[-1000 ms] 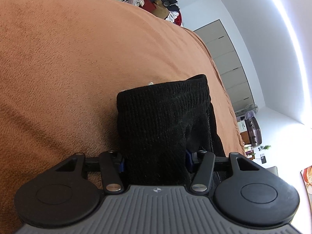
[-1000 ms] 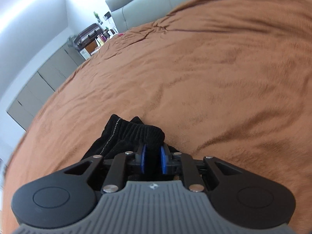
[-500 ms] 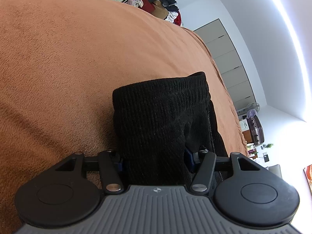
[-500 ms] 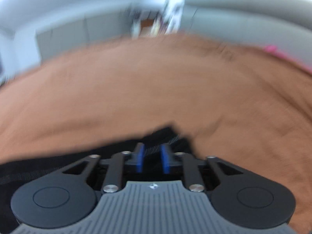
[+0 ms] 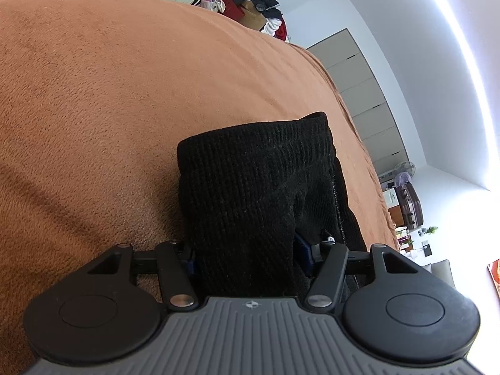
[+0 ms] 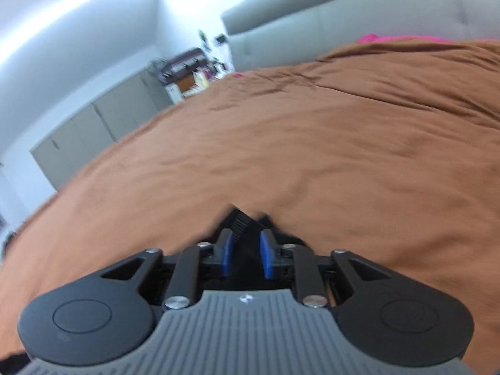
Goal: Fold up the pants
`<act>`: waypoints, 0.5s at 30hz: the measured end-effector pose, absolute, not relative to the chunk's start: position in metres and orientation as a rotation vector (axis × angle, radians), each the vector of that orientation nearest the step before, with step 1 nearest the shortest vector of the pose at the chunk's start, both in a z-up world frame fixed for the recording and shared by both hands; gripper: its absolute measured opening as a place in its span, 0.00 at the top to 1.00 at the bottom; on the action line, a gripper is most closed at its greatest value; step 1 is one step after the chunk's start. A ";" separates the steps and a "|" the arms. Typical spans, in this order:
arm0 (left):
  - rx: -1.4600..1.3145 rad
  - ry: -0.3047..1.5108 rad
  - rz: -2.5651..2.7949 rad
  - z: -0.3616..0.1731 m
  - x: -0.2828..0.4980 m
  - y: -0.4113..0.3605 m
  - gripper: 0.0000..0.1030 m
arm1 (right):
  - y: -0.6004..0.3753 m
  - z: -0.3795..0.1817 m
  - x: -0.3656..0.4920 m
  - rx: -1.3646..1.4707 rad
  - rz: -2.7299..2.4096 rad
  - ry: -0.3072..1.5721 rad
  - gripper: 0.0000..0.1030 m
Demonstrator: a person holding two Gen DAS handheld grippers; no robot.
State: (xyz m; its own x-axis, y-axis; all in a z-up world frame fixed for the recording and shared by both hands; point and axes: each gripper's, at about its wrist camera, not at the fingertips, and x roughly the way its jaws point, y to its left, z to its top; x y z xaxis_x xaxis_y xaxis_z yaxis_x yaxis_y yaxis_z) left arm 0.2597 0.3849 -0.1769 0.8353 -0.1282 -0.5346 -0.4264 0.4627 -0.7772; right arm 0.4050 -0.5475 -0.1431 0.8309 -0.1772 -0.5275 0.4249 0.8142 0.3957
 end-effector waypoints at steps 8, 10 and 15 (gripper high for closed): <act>-1.097 0.595 0.219 -0.161 0.231 0.377 0.30 | -0.575 -0.188 0.366 0.859 -0.328 0.550 0.71; -1.106 0.584 0.228 -0.156 0.218 0.375 0.27 | -0.575 -0.196 0.368 0.936 -0.295 0.540 0.66; -1.087 0.532 0.242 -0.141 0.190 0.364 0.27 | -0.573 -0.211 0.380 1.108 -0.259 0.499 0.62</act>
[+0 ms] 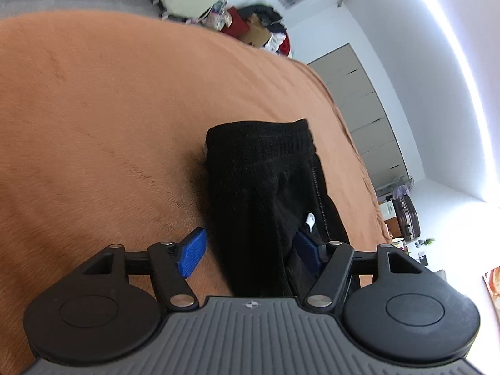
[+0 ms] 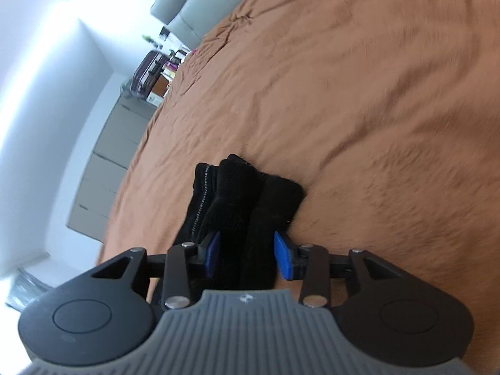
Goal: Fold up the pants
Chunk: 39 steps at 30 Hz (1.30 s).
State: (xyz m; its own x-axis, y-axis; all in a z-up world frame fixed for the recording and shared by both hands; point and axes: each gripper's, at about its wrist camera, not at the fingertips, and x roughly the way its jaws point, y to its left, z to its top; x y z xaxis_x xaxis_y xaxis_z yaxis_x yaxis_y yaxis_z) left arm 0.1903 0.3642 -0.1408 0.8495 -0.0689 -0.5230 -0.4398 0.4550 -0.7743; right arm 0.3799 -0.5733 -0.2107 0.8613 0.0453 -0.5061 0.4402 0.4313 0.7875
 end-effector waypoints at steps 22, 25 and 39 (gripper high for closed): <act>-0.229 0.750 -0.589 -0.071 0.364 0.027 0.25 | -0.558 -0.218 0.378 1.117 -0.173 0.469 0.51; -0.054 0.767 -0.689 -0.074 0.391 -0.039 0.26 | -0.556 -0.220 0.379 1.091 -0.167 0.468 0.51; 0.353 0.903 -0.816 -0.149 0.422 -0.186 0.39 | -0.564 -0.231 0.379 1.058 -0.032 0.418 0.49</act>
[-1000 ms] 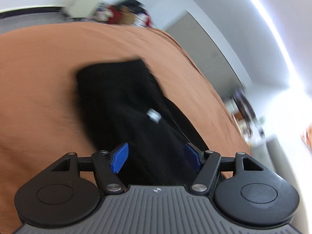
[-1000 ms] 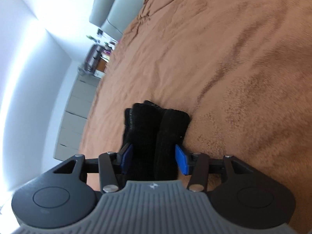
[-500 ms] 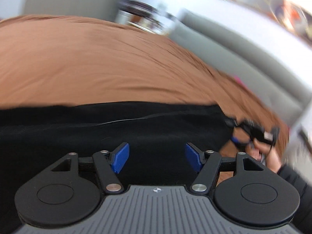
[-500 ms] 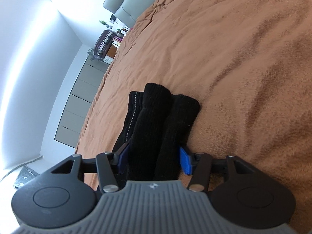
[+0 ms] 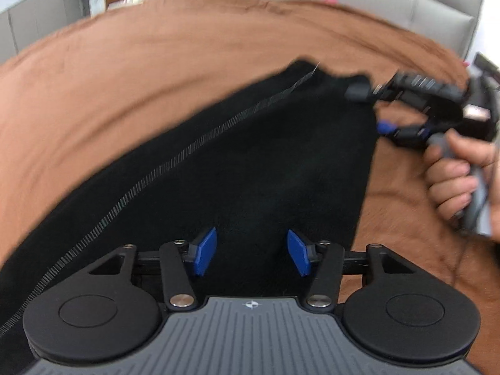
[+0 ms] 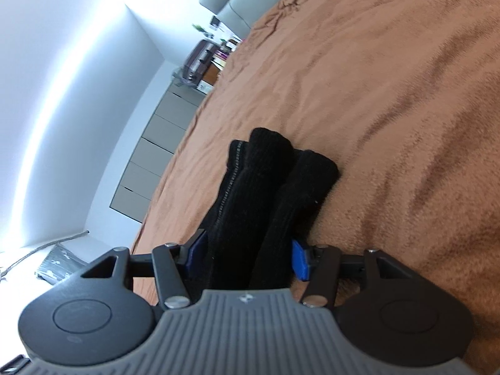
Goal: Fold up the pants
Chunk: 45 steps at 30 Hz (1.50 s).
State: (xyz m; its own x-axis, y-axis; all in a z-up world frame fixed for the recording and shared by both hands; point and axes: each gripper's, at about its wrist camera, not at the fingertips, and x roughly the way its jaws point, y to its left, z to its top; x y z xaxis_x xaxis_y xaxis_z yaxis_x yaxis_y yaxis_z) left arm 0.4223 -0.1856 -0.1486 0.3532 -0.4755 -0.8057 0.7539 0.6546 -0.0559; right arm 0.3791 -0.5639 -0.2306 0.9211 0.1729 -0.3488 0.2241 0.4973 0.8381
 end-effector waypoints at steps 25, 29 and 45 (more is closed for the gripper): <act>-0.152 0.882 -0.764 -0.109 0.417 -0.107 0.37 | -0.474 -0.116 0.401 0.443 0.055 0.224 0.87; -0.268 0.830 -0.712 -0.096 0.396 -0.043 0.36 | -0.427 -0.098 0.400 0.249 0.160 0.197 0.87; -0.463 0.820 -0.578 -0.108 0.349 0.058 0.30 | -0.233 -0.180 0.376 -0.752 0.481 0.380 0.66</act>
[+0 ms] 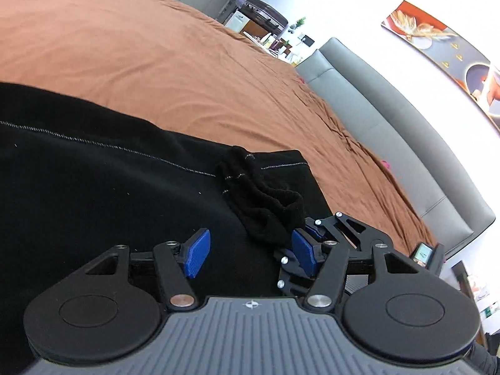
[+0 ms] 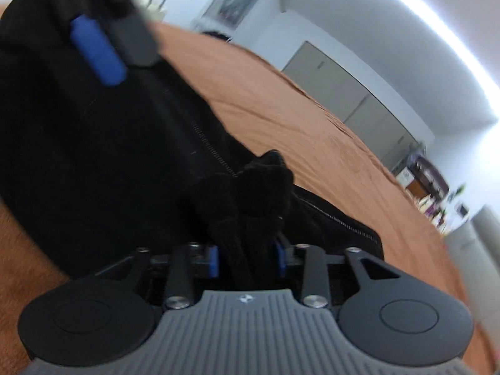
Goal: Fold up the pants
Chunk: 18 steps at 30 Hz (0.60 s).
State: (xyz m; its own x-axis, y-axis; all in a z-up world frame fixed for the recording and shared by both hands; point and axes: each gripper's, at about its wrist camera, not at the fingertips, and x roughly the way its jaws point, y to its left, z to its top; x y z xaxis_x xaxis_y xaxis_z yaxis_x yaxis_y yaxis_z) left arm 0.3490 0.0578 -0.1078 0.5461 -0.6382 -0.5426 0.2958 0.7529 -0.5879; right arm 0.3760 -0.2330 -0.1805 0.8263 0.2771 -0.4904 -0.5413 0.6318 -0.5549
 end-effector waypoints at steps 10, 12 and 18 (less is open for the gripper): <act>-0.523 0.853 -0.598 -0.122 0.357 0.044 0.24 | -0.267 -0.147 0.347 -0.595 0.707 0.461 0.61; -0.529 0.839 -0.591 -0.121 0.352 0.046 0.24 | -0.284 -0.132 0.358 -0.436 0.707 0.463 0.66; -0.572 0.783 -0.545 -0.115 0.323 0.075 0.22 | -0.319 -0.114 0.397 -0.005 0.509 0.458 0.86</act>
